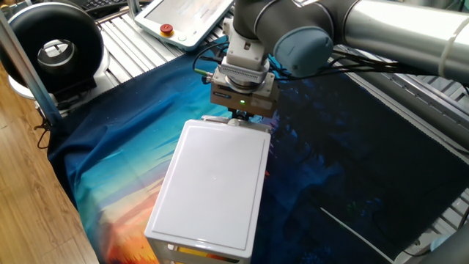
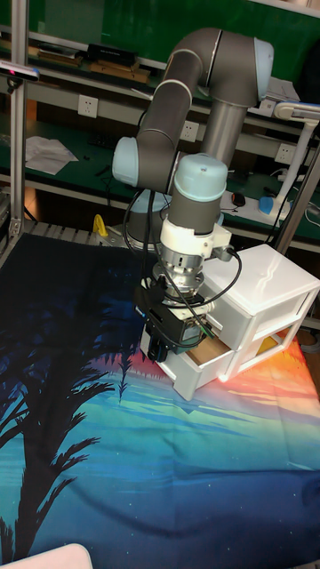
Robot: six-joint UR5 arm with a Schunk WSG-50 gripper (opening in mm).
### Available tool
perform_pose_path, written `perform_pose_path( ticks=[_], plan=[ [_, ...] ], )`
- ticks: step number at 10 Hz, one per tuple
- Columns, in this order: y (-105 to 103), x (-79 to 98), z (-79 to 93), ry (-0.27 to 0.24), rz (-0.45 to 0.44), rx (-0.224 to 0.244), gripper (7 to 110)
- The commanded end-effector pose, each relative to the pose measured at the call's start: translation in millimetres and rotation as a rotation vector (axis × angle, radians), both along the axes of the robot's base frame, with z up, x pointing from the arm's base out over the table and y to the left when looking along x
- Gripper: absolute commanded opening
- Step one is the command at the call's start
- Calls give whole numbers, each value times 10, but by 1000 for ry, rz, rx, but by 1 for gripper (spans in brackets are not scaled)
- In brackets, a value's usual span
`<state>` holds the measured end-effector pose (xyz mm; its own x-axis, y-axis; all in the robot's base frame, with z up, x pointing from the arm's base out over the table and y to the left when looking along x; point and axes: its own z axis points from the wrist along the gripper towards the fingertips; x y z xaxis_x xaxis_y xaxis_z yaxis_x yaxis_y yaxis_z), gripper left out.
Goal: Grasp the handle and close the drawer
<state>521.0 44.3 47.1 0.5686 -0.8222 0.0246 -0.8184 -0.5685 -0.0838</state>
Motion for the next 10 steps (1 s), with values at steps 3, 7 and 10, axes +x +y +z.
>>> perform_pose_path(
  ticks=[3, 7, 10],
  plan=[
    [101, -72, -3, 39, -42, 48, 7],
    [124, -122, 29, 54, -74, 58, 7],
    [184, -158, 39, 68, -102, 76, 7]
  ],
)
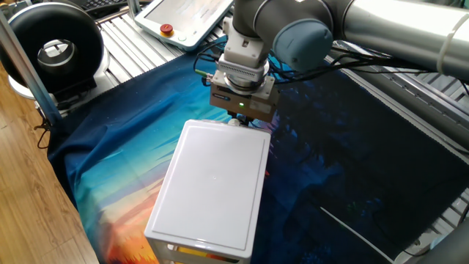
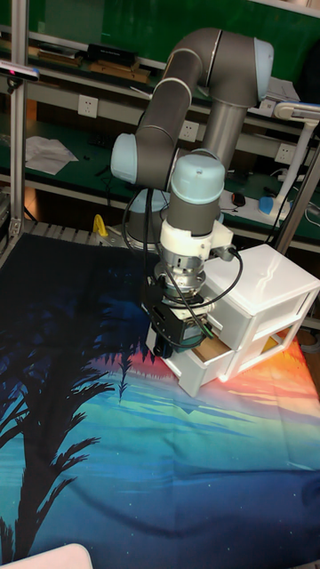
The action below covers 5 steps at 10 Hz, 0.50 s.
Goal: Grasp the handle and close the drawer
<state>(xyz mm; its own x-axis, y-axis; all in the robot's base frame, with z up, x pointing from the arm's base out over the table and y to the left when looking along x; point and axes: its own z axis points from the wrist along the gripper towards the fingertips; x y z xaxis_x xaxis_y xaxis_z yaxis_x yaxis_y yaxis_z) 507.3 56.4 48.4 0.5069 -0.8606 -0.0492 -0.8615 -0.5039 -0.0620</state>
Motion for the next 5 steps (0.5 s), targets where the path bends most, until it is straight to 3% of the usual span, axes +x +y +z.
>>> perform_pose_path(
  ticks=[1, 5],
  plan=[
    [78, -35, 26, 10, -40, 24, 7],
    [109, -72, 42, 1, -45, 10, 7]
  ],
)
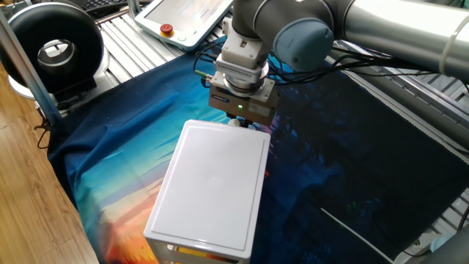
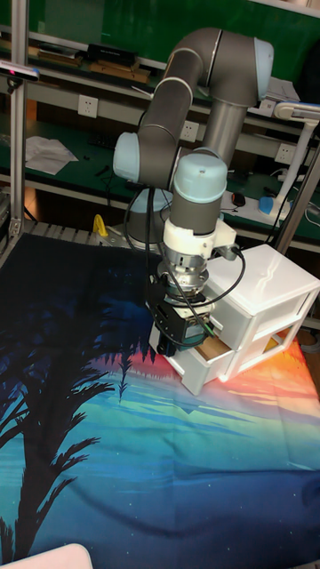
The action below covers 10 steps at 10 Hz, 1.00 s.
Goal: Grasp the handle and close the drawer
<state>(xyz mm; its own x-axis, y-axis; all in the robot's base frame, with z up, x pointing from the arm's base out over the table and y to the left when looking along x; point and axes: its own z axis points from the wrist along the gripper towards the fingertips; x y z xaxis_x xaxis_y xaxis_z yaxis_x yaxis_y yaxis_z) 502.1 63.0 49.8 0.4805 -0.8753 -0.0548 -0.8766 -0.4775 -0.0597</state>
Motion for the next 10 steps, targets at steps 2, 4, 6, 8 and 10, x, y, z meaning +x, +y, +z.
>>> perform_pose_path(
  ticks=[2, 4, 6, 8, 10],
  plan=[
    [73, -37, 9, -8, -15, -1, 7],
    [115, -53, -7, -13, -14, -1, 7],
    [157, -75, -26, -17, -21, -2, 7],
    [180, -106, -7, -17, -24, 7, 7],
    [192, -147, 21, -8, -38, 11, 7]
  ],
)
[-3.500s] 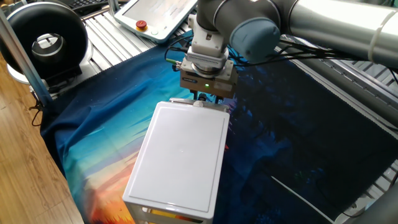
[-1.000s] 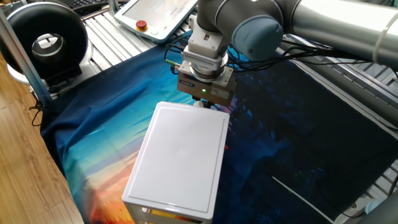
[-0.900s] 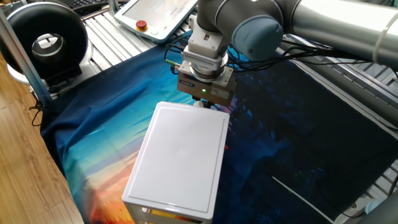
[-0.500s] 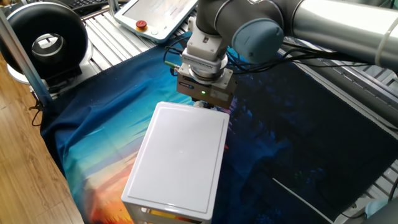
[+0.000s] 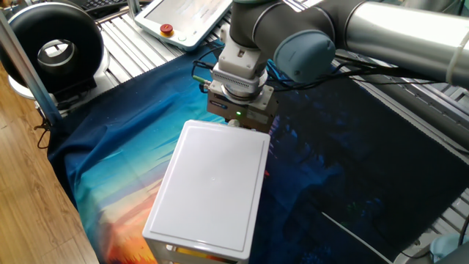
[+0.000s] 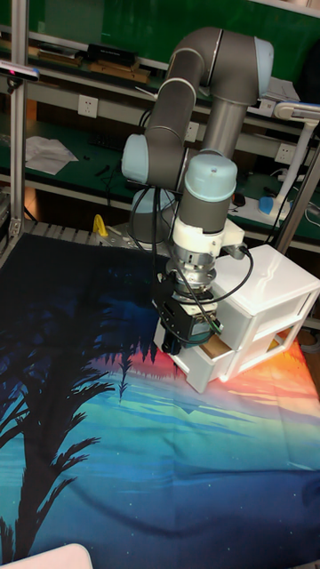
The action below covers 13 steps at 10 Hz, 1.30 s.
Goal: Grasp the handle and close the drawer
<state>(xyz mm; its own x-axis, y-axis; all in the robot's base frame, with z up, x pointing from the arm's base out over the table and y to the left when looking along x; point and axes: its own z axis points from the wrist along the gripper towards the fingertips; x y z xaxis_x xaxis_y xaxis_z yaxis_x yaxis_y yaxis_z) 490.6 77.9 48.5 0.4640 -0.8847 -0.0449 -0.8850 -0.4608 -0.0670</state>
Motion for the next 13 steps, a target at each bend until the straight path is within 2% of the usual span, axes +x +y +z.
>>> perform_pose_path(
  ticks=[1, 4, 13],
  plan=[
    [46, -44, 37, 7, -23, 16, 7],
    [120, -49, -20, -12, -43, 5, 7],
    [193, -133, 24, -3, -76, 21, 7]
  ],
)
